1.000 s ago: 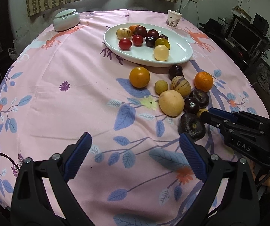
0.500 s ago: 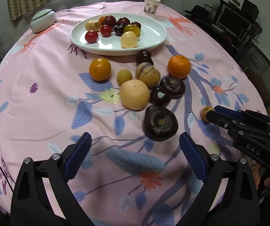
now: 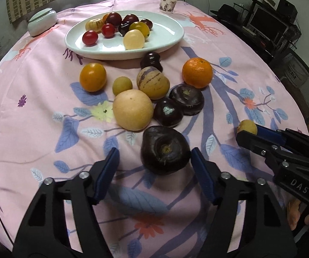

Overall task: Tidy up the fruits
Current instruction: 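Grasp a dark plum with the left gripper while the right gripper grasps a small brownish-green fruit, then carry both fruits onto the white plate and open both grippers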

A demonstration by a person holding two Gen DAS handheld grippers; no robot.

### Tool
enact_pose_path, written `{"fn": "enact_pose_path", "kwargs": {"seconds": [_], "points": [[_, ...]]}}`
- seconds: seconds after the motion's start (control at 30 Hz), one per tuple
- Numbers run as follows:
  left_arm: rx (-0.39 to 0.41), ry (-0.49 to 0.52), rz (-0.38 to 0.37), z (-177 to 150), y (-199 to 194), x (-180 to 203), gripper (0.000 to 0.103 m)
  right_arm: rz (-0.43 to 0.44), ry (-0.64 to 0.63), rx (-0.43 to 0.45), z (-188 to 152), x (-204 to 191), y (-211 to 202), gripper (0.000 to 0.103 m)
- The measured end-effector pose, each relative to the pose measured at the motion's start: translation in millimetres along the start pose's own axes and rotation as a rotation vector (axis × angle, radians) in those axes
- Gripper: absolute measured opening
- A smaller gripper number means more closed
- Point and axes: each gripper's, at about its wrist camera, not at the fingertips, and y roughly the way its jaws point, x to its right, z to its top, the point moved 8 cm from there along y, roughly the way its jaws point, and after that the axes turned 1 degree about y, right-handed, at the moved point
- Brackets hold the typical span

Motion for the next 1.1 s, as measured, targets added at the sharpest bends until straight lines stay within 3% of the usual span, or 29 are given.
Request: {"fn": "enact_pose_path", "kwargs": {"seconds": [0.07,0.17,0.23,0.33,0.6,1.1], "points": [[0.001,0.042,0.032,-1,4,8,0.050,-0.001,0.021,0.009,0,7,-6,0.029],[0.025,0.095,0.077,0,8,18,0.055,0.009,0.042,0.016,0,11,-10,0.029],[0.033,0.076,0.072,2,7,16,0.047,0.017,0.041,0.019,-1,8,-13,0.029],[0.037,0.051,0.015,2,0,14,0.047,0.028,0.033,0.017,-1,2,-14,0.029],[0.150,0.063,0.061,9,-40,-4,0.047,0.053,0.011,0.007,6,-23,-10,0.029],[0.185,-0.028,0.029,9,-64,-48,0.047,0.025,-0.036,0.013,13,-52,-11,0.029]]}}
